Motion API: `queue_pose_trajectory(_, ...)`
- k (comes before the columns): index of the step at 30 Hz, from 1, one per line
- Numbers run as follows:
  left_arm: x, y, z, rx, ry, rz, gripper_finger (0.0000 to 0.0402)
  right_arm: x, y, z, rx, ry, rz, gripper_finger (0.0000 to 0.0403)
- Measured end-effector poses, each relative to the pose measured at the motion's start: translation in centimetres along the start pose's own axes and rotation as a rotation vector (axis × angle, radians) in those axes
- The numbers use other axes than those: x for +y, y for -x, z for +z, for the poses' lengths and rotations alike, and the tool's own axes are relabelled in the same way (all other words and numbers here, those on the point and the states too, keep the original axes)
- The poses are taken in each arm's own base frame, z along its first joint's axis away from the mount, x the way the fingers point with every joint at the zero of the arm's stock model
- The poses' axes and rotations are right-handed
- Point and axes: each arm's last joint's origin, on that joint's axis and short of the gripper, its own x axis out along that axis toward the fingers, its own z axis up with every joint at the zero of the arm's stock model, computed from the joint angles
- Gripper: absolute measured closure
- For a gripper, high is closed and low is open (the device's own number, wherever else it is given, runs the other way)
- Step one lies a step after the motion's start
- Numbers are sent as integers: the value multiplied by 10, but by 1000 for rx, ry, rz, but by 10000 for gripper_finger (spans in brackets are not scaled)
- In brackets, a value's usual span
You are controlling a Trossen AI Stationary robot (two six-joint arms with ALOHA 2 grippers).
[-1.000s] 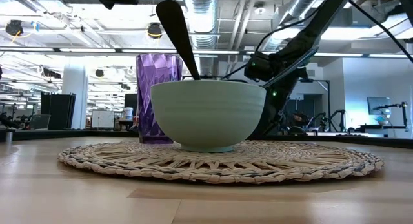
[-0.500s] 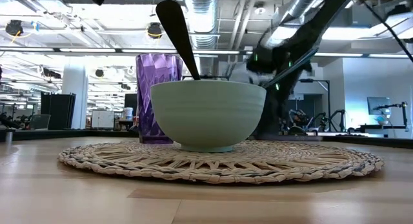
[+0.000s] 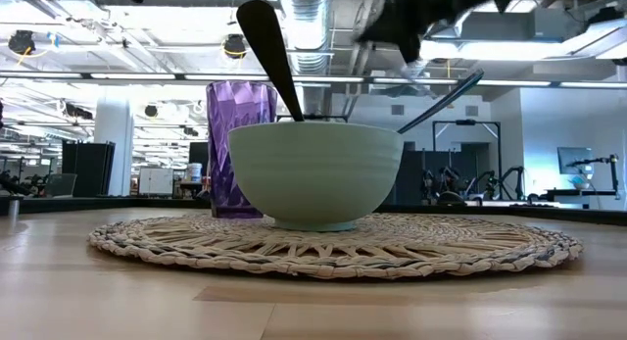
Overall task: Pick & Place Utensil
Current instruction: Put the violet straw into the cup on the brown mat
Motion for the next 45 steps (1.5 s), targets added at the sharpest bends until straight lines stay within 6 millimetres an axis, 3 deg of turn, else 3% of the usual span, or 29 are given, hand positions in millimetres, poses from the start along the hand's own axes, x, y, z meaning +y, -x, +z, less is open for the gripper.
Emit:
queue_pose_trajectory(5,0,1,-1,5,-17,-22,307,42,8,25,-324,130,163,402)
queue_pose_trajectory(8,0,3,-2,2,-16,-22,307,64,4,27,-448,195,224,402)
queue_pose_trajectory(12,1,7,-2,-11,-13,-20,307,86,-18,15,-573,239,269,403)
queue_pose_trajectory(17,2,10,-2,-21,7,-19,307,106,-53,-13,-677,221,311,403)
queue_pose_trajectory(20,2,10,-2,-21,12,-19,307,114,-65,-16,-751,208,320,403)
queue_pose_trajectory(27,2,10,-2,-21,12,-19,307,114,-108,-10,-772,257,260,403)
queue_pose_trajectory(33,2,10,-2,-21,13,-19,307,106,-144,-15,-686,281,216,403)
queue_pose_trajectory(39,2,10,-2,-21,15,-19,307,91,-156,-25,-519,248,102,403)
queue_pose_trajectory(45,2,10,-2,-20,15,-19,307,87,-159,-28,-477,323,48,403)
